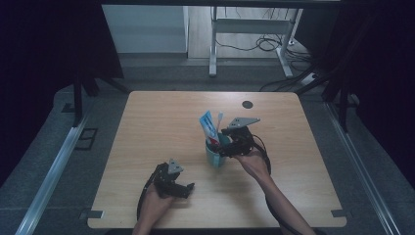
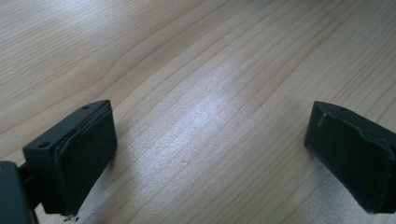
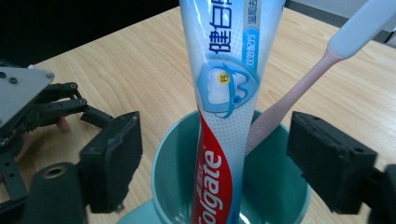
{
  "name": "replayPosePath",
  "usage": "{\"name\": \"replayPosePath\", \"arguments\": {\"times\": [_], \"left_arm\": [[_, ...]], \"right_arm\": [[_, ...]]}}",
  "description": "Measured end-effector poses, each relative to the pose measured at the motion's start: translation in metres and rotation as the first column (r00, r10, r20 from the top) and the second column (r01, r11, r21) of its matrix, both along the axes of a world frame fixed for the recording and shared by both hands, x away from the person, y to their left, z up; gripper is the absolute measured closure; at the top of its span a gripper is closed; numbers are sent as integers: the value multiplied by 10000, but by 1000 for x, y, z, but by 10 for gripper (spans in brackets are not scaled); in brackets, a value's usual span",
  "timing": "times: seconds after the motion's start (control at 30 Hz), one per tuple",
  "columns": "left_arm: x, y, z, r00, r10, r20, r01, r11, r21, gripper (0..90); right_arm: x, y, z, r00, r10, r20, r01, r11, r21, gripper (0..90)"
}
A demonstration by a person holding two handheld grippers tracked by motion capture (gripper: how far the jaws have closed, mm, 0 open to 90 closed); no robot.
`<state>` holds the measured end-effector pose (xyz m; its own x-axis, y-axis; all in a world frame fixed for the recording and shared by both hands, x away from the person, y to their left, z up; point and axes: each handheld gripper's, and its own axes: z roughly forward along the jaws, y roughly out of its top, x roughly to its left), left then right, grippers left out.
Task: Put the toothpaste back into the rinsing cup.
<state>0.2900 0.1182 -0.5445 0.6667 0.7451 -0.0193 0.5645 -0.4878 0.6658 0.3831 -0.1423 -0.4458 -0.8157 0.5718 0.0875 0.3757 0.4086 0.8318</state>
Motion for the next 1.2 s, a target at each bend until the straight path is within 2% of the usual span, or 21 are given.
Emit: {"name": "replayPosePath", "arguments": {"times": [0.23, 0.67, 0.87, 1.2], "left_arm": [[0, 0, 0, 10000, 4, -3, -4, 10000, 0, 23], [0, 0, 0, 10000, 22, 8, -22, 10000, -17, 23], [0, 0, 0, 10000, 25, 9, -25, 10000, -19, 23], [0, 0, 0, 10000, 19, 11, -19, 10000, -19, 23]], "right_arm": [[-7, -6, 6, 9997, 75, 243, -72, 9999, -141, 128], [-19, -22, 6, 9998, 33, 175, -27, 9995, -310, 94], [-25, -34, 4, 9999, -100, 102, 103, 9997, -202, 94], [-33, -54, -5, 9995, -310, 47, 312, 9989, -340, 94]]}}
